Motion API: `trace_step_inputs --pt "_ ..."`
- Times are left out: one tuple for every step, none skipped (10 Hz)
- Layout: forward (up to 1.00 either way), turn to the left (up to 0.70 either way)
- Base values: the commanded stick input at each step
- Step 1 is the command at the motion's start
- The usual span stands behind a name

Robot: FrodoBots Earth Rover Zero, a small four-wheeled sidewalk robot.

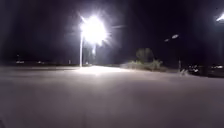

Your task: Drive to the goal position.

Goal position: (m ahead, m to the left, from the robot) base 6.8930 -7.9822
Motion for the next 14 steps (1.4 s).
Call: trace_step_inputs --pt "0.70 -0.10" --pt "0.70 -0.27" --pt "0.70 -0.27" --pt "0.70 -0.27" --pt "0.70 -0.27" --pt "0.70 -0.27" --pt "0.70 -0.27" --pt "0.70 -0.27" --pt "0.70 -0.27" --pt "0.70 -0.27" --pt "0.70 -0.27" --pt "0.70 -0.27" --pt "0.70 -0.27" --pt "0.70 -0.27"
